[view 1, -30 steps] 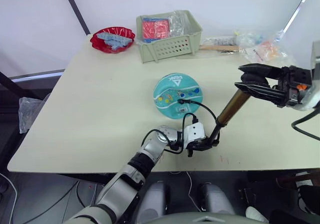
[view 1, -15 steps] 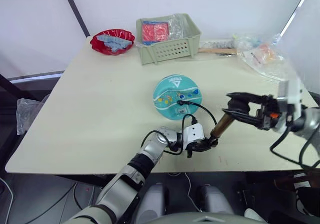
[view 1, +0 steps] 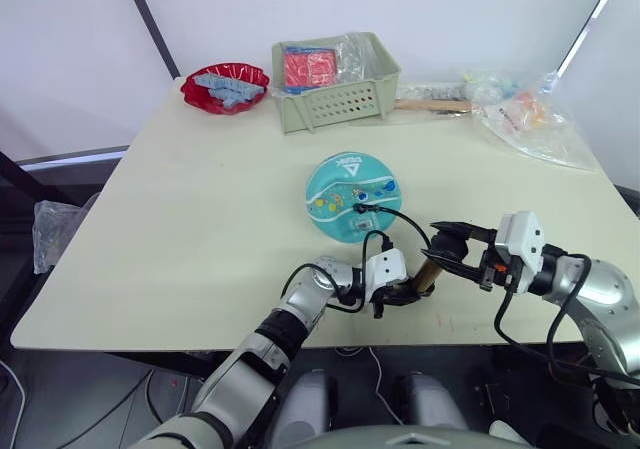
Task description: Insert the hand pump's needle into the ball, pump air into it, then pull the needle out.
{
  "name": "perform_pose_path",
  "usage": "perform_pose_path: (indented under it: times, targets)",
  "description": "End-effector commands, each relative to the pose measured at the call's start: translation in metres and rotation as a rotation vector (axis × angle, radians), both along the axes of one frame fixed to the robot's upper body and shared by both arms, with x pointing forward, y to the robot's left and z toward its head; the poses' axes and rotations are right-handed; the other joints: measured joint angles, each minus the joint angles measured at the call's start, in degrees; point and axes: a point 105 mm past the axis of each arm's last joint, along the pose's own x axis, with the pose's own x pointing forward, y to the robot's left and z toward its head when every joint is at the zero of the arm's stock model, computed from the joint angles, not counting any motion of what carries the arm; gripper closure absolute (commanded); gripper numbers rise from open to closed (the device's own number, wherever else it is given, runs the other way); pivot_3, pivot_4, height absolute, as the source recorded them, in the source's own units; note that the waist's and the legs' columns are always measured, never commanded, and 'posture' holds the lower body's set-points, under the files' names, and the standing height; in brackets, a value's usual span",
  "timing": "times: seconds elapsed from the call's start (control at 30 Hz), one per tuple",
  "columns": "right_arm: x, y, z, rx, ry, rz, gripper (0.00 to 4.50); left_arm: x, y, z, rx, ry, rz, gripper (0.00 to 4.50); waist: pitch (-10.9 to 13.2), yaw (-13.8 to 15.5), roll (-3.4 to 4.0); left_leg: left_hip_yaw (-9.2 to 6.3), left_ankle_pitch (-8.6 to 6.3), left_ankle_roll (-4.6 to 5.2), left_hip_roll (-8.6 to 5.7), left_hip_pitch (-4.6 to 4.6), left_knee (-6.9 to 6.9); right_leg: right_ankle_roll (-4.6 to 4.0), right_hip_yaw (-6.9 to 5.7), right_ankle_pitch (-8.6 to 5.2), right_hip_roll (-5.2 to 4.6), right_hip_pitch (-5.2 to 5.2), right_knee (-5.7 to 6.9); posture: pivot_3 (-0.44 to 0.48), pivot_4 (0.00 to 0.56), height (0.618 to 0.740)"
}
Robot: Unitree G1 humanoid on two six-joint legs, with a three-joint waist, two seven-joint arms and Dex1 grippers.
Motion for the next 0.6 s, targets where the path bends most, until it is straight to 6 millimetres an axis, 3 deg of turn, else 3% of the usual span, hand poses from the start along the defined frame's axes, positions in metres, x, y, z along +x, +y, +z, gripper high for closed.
perform_pose_path:
  times: [0.03, 0.4, 0.6]
  targets:
    - [0.0, -0.002, 0.007, 0.017, 0.048, 0.016, 2.83, -0.006, 0.02, -0.031, 0.096, 0.098, 0.058, 3.42, 0.07, 0.01, 0.04, 0.0, 0.0, 0.0, 0.0, 0.0, 0.0, 0.0, 0.0, 0.0, 0.0, 0.0, 0.0, 0.0, 0.15, 0.738]
    - [-0.004, -0.02, 0.109, 0.126, -0.065, 0.115, 2.83, -0.006, 0.021, -0.033, 0.116, 0.095, 0.049, 3.42, 0.83, 0.14, 0.5, 0.06, 0.01, 0.01, -0.13, -0.23, -0.02, 0.01, 0.04, 0.01, 0.01, -0.13, -0.03, 0.0, 0.15, 0.738]
    - [-0.011, -0.026, 0.142, 0.133, -0.113, 0.142, 2.83, -0.006, 0.022, -0.033, 0.123, 0.09, 0.045, 3.42, 1.02, 0.13, 0.5, 0.05, 0.01, 0.02, -0.15, -0.25, -0.04, 0.02, 0.04, 0.01, -0.05, -0.15, -0.04, 0.0, 0.15, 0.738]
